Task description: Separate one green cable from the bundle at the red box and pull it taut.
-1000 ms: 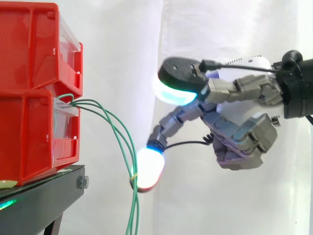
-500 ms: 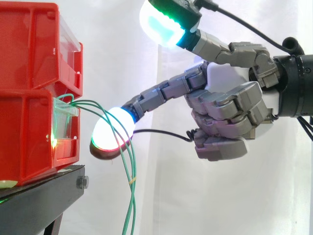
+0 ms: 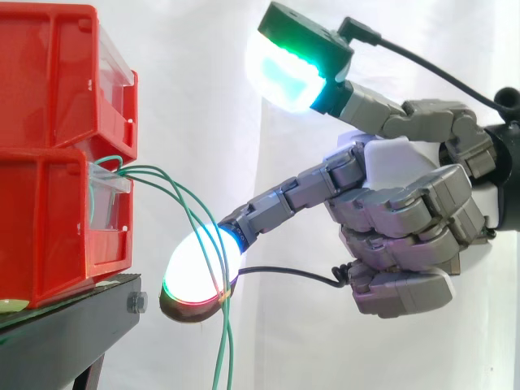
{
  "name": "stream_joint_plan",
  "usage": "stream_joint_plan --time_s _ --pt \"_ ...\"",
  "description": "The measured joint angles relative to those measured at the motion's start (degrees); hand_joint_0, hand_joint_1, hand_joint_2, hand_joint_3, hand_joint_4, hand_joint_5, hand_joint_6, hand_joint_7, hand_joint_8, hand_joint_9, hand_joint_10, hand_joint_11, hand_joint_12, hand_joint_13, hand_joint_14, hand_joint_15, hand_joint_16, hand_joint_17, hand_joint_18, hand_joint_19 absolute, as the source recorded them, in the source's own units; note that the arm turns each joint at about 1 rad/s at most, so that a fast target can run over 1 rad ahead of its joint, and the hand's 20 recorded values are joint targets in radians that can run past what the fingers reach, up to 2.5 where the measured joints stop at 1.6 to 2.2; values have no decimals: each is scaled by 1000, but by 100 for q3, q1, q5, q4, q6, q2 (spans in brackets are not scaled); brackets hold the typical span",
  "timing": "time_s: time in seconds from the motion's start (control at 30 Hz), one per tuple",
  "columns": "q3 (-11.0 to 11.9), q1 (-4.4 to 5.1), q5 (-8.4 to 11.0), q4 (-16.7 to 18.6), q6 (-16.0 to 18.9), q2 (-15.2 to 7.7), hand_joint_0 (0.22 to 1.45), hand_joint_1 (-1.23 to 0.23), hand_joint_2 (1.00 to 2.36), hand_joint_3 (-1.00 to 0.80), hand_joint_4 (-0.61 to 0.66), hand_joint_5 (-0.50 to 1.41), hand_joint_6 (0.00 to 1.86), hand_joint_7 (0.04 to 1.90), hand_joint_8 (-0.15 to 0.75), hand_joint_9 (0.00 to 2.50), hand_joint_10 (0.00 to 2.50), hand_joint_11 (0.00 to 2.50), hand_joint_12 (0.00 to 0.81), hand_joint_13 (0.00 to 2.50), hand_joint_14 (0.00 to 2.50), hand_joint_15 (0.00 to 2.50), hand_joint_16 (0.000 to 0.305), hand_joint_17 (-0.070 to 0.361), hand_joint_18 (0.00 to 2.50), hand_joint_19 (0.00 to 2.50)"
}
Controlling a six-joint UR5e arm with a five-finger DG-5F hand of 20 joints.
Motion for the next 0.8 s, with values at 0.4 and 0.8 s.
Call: stream_joint_plan --time_s 0.4,0.8 --pt "-395 148 398 1256 335 -6 328 -246 1000 -500 370 -73 502 681 369 2174 18 1825 521 1976 422 1518 108 243 2216 1109" --pt "-571 164 391 1615 684 -24 330 -248 1000 -500 361 -71 502 688 375 2173 19 1822 524 1971 428 1509 108 242 2202 1108"
